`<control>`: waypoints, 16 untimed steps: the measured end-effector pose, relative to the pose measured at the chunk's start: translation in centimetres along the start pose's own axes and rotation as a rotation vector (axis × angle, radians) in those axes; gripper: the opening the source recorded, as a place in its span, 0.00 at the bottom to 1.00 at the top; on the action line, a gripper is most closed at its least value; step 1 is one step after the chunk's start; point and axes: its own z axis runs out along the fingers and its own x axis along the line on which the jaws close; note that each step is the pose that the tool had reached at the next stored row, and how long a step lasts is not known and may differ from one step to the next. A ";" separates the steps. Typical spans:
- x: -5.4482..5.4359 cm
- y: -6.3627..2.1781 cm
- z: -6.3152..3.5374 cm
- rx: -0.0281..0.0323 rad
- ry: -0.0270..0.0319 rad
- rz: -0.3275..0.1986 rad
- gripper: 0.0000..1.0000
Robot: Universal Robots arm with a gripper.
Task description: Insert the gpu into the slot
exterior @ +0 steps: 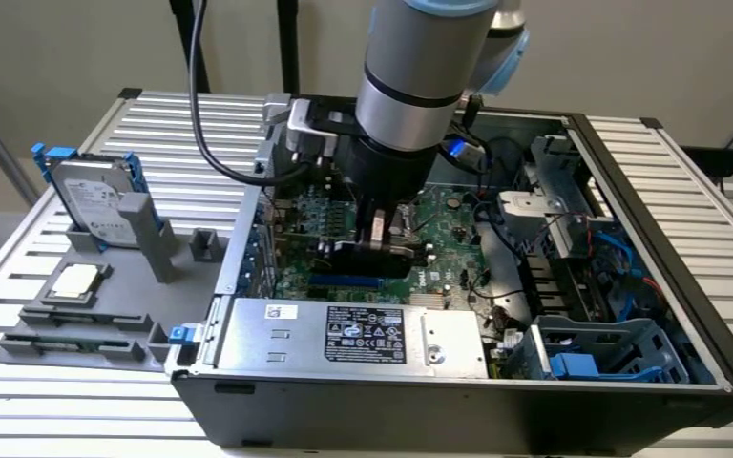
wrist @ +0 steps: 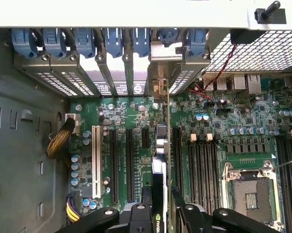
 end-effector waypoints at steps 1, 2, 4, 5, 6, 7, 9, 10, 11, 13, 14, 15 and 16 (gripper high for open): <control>0.0 0.01 0.04 0.0000 0.0001 0.000 0.26; 0.0 0.00 0.08 0.0000 0.0001 0.000 0.26; 0.0 0.00 0.18 0.0000 0.0001 0.000 0.26; 0.0 0.01 0.23 0.0000 0.0001 0.000 0.26; 0.0 0.01 0.27 0.0000 0.0003 0.000 0.26; 0.0 0.01 0.33 0.0000 0.0003 0.000 0.26; 0.0 0.00 0.43 0.0000 0.0003 0.000 0.26; 0.0 0.00 0.48 0.0000 0.0003 0.000 0.26; 0.0 0.00 0.53 0.0000 0.0004 0.000 0.26; -0.1 0.00 0.63 0.0000 0.0005 0.000 0.26; -0.1 0.00 0.67 0.0000 0.0004 0.000 0.26; -0.1 0.01 0.72 0.0000 0.0004 0.000 0.26; -0.1 0.02 0.77 0.0000 0.0004 0.000 0.26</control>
